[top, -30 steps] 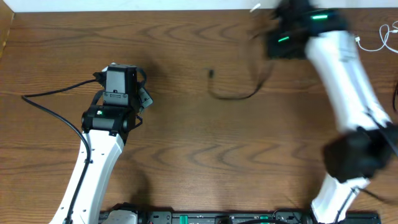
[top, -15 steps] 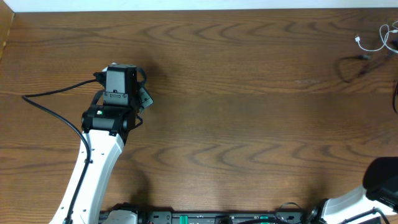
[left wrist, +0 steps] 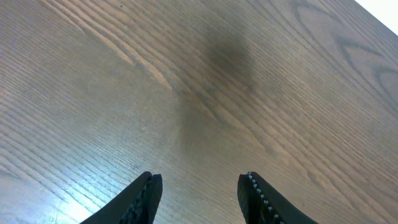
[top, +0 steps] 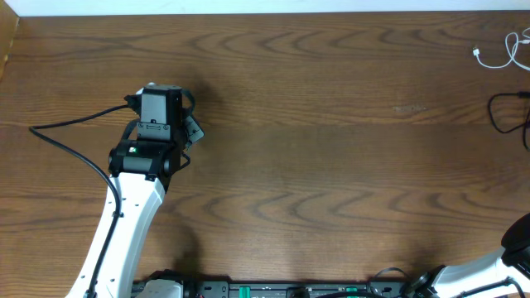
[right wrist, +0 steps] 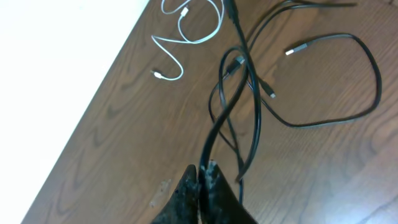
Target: Untangle cables
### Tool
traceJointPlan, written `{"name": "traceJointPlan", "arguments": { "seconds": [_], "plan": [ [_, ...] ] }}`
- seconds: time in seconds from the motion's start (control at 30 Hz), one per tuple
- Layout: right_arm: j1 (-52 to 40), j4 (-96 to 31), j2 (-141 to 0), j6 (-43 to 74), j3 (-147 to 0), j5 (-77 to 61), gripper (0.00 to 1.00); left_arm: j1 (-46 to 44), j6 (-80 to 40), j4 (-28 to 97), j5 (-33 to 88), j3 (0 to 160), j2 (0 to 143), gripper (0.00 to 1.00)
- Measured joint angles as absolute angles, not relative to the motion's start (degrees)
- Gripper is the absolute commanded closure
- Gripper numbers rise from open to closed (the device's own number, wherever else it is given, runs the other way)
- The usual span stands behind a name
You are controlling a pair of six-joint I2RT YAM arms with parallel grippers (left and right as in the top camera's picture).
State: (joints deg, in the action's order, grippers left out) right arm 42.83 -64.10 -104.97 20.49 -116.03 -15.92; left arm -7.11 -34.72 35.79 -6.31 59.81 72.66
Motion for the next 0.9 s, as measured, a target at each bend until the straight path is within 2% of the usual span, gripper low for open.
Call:
{"name": "traceJointPlan", "arguments": {
  "seconds": [0.07,0.13,0.37,0.47,0.6,0.63,0.9],
  "plan": [
    [42.83,-63.83,-104.97,20.73,-115.48,-15.84,0.32,-7.11,-34.72,35.77,-6.31,59.81,72.66,0.55],
    [42.83,-63.83,-104.97,20.82,-114.91,-15.66,0.19,-7.11,-34.72,35.79,-6.31,59.81,72.66,0.55],
    [42.26,-63.72,-104.97,20.45,-114.67,-17.32,0.14,-7.11,-34.72,35.77,-5.89,59.81,72.66,0.54],
    [39.72,-63.24,-104.97,18.68,-114.65,-18.96,0.14,-7.11,-34.76,35.77,-5.23,59.81,72.66,0.48],
    [33.41,-63.18,-104.97,15.9,-114.65,-20.38,0.12,-7.11,-34.68,35.79,-4.62,59.81,72.66,0.32],
    [31.29,-63.2,-104.97,15.2,-114.65,-20.71,0.12,-7.11,-34.61,35.79,-4.56,59.81,72.66,0.02],
    [16.16,-66.59,-104.97,10.83,-114.63,-21.74,0.09,-7.11,-34.74,35.77,-2.96,59.81,72.66,0.02]
  ]
}}
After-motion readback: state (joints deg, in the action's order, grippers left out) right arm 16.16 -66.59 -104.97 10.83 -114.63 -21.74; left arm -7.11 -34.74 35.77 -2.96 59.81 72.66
